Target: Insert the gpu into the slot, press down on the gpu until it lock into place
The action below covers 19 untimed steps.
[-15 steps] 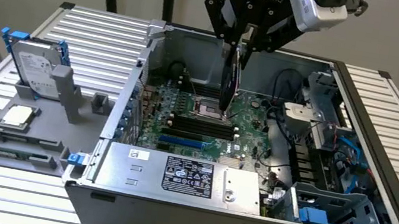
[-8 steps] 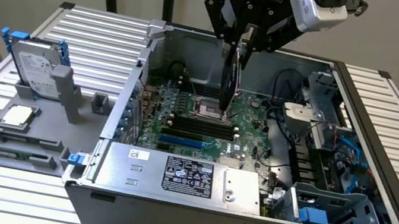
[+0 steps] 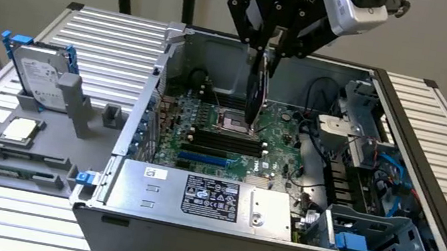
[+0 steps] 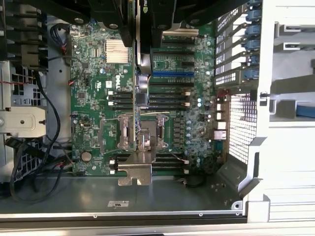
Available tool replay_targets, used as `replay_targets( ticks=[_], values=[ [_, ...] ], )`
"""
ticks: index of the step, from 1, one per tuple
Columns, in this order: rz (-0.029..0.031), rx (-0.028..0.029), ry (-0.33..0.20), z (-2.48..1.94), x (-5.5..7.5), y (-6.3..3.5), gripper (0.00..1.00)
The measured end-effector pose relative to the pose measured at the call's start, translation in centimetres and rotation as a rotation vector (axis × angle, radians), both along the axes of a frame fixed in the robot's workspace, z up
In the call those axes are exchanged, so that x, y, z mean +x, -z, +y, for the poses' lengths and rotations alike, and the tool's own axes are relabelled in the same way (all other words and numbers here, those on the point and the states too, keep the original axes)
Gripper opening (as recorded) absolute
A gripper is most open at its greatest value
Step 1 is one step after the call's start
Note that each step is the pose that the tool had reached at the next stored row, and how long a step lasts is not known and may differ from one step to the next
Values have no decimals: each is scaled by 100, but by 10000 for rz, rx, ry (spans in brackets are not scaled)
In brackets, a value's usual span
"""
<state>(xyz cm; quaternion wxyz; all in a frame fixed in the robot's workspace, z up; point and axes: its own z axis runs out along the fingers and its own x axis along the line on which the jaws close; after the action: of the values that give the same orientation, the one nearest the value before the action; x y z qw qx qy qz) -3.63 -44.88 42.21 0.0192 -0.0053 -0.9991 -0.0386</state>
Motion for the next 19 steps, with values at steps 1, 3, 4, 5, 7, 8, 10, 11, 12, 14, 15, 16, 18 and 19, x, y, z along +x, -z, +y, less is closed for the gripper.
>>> replay_targets(
  ticks=[1, 3, 4, 5, 7, 8, 10, 11, 12, 14, 15, 16, 18, 19],
  values=[
    [0, 0, -154, 0, -1, 0, 26],
    [0, 1, -516, 0, -2, 1, 26],
    [0, 1, -695, 0, -2, 0, 26],
    [0, 1, -880, 0, -2, 0, 26],
    [-1, 1, -1246, 0, -1, 1, 26],
    [-1, 1, -1431, 0, -2, 1, 26],
    [0, 0, -1797, 0, -2, 0, 26],
    [0, 1, -1976, 0, -2, 0, 26],
    [0, 0, -2156, 0, -2, 0, 26],
    [0, 1, -2516, 0, -1, 0, 26],
    [-1, 2, -2707, 0, -2, 1, 26],
    [0, 1, -2886, 0, -1, 1, 26],
    [0, 0, -3246, 0, -2, 1, 26],
    [0, 1, -3426, 0, -1, 1, 26]
  ],
)
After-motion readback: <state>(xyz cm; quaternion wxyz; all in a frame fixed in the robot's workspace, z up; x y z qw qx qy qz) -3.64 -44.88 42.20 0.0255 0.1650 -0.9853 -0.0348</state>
